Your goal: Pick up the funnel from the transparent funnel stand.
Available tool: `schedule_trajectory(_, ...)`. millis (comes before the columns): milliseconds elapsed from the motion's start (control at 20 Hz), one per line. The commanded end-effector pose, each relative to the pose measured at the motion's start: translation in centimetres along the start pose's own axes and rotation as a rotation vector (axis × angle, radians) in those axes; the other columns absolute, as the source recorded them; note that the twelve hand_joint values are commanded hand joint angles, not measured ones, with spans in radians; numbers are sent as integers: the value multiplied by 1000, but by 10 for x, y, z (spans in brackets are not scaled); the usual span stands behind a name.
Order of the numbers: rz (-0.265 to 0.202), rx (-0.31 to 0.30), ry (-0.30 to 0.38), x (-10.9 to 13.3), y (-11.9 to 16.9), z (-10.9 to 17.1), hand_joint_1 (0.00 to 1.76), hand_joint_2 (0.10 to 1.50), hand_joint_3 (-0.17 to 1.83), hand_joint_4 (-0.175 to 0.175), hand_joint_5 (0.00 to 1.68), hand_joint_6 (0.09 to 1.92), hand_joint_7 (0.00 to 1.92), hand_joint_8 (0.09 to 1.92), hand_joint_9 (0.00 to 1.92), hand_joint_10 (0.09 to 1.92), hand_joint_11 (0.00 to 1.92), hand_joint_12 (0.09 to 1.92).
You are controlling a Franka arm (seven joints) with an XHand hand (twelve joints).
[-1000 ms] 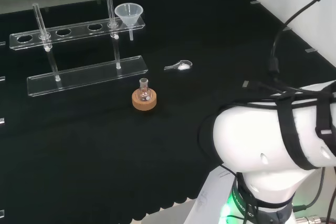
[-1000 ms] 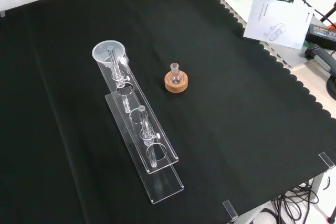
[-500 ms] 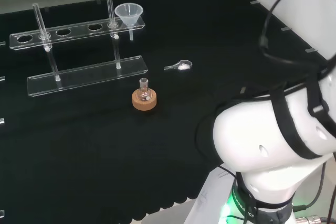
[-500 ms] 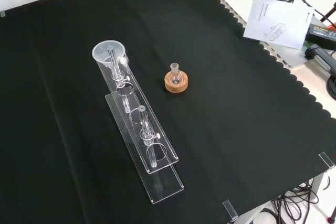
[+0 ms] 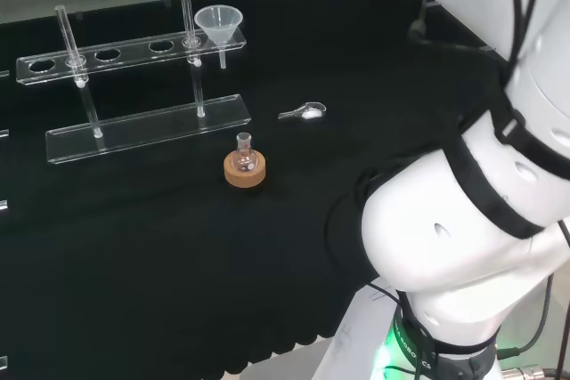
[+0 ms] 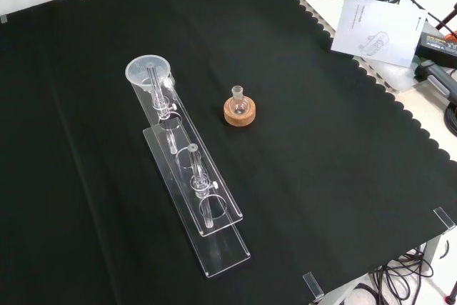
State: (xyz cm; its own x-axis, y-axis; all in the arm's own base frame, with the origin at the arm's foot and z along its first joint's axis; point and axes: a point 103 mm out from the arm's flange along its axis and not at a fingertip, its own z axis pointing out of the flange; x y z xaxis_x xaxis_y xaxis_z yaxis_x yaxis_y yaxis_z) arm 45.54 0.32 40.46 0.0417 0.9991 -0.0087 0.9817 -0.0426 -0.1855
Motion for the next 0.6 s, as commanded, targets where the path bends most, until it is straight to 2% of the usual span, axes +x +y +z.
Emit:
schedule_trajectory(50, -97, 32, -47, 37, 58, 18, 271, 1011, 276, 8, 223, 87, 6, 436, 80, 715, 0, 1398)
schedule_trajectory(350, -114, 84, -66, 49, 83, 31, 411, 933, 245, 11, 190, 87, 0, 440, 78, 723, 0, 1415)
schedule_trajectory(600, -117, 129, -59, 50, 98, 41, 494, 881, 231, 14, 188, 87, 0, 465, 107, 743, 44, 1448)
